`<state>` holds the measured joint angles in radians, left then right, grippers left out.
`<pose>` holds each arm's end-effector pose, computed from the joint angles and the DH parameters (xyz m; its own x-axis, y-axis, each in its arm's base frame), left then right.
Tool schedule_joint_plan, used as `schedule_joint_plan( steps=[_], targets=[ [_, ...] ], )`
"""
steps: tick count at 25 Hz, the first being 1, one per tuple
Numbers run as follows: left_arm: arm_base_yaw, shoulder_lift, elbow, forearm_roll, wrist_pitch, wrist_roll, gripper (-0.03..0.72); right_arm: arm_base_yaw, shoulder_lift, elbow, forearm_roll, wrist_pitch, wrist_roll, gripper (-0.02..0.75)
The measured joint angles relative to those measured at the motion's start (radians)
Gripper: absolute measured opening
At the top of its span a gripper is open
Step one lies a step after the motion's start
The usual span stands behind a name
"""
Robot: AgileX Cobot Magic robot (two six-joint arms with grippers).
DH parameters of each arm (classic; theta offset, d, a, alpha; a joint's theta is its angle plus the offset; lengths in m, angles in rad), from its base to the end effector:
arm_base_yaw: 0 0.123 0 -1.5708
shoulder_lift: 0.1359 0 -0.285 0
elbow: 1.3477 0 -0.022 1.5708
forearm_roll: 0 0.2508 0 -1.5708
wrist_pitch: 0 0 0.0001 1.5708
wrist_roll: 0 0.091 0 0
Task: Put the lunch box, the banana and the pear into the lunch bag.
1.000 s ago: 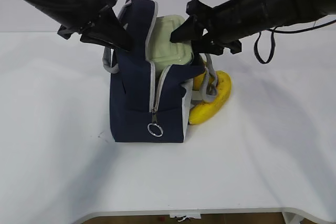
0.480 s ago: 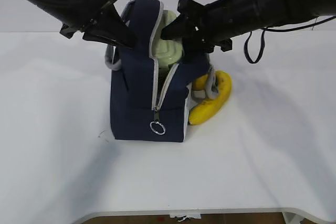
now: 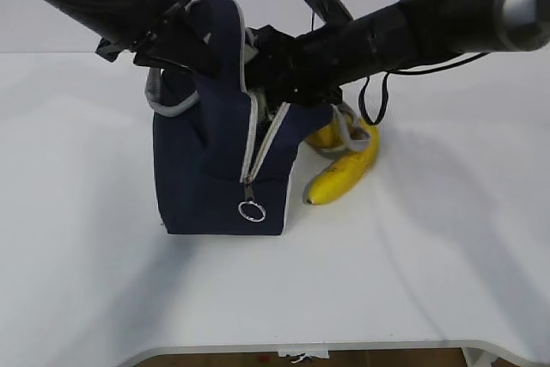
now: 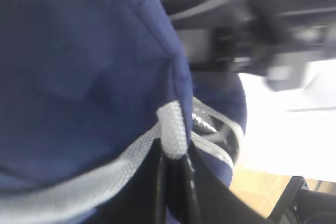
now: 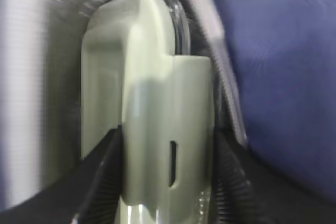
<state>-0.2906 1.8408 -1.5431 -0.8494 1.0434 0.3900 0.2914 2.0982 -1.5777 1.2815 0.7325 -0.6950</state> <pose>0.3627 -0.1701 0.2936 -0.8957 0.1651 -0.4128 0.4103 0.6648 -0.6242 0.4299 0.1899 0.2181 -0.8636 0.1216 -0.4893 -0.3249 0.6077 0.7246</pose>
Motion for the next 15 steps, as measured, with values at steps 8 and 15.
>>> schedule_joint_plan(
  steps=[8,15],
  targets=[
    [0.000,0.000,0.000,0.146,0.014,0.000,0.006,0.000,0.039,-0.002,0.008,-0.005,0.000,0.372],
    [0.000,0.048,-0.004,0.161,0.029,0.000,0.006,0.000,0.041,-0.003,0.012,-0.015,0.000,0.372]
  ],
)
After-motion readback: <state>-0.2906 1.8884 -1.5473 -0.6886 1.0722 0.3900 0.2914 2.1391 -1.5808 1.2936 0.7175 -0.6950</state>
